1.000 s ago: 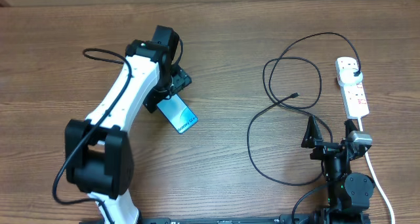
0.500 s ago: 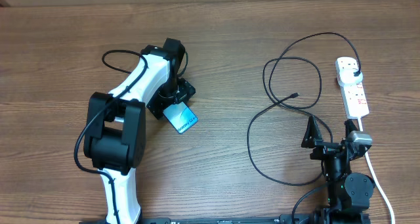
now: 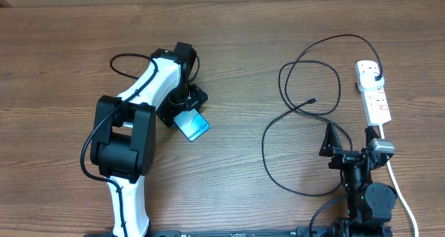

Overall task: Plug charger to phone and switch on socket
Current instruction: 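Lower the left gripper and grasp the smartphone's short edge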

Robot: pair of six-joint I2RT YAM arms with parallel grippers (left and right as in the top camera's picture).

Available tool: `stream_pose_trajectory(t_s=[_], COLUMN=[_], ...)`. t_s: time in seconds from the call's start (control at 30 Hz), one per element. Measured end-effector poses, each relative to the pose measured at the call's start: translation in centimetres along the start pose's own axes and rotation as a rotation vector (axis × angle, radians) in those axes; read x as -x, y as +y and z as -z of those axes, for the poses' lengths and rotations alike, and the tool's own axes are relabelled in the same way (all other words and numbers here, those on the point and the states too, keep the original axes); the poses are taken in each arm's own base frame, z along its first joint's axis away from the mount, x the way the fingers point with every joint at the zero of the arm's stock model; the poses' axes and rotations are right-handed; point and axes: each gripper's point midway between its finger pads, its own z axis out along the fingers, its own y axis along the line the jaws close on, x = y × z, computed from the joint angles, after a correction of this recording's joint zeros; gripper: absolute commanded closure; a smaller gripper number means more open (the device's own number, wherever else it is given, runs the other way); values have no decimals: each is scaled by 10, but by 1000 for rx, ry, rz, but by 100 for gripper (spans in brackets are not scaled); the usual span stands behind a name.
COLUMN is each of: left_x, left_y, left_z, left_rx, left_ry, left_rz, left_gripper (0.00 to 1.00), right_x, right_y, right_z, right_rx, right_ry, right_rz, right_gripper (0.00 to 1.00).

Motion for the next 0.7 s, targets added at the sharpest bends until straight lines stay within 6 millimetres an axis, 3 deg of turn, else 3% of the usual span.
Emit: stream_pose_trajectory(t_s=[0.37, 0.7], left_x=[0, -2], left_y=[-6, -3], left_z=[-5, -7], left_rx=[-50, -64], left_ry=[-11, -41], left_rz=[-48, -107], left_gripper=[6, 23], right_x=[0, 0], right_y=[0, 0], right_z=[0, 0], right_rx=[0, 0], right_ry=[0, 0], right_rz=[0, 0], right_gripper=[0, 0])
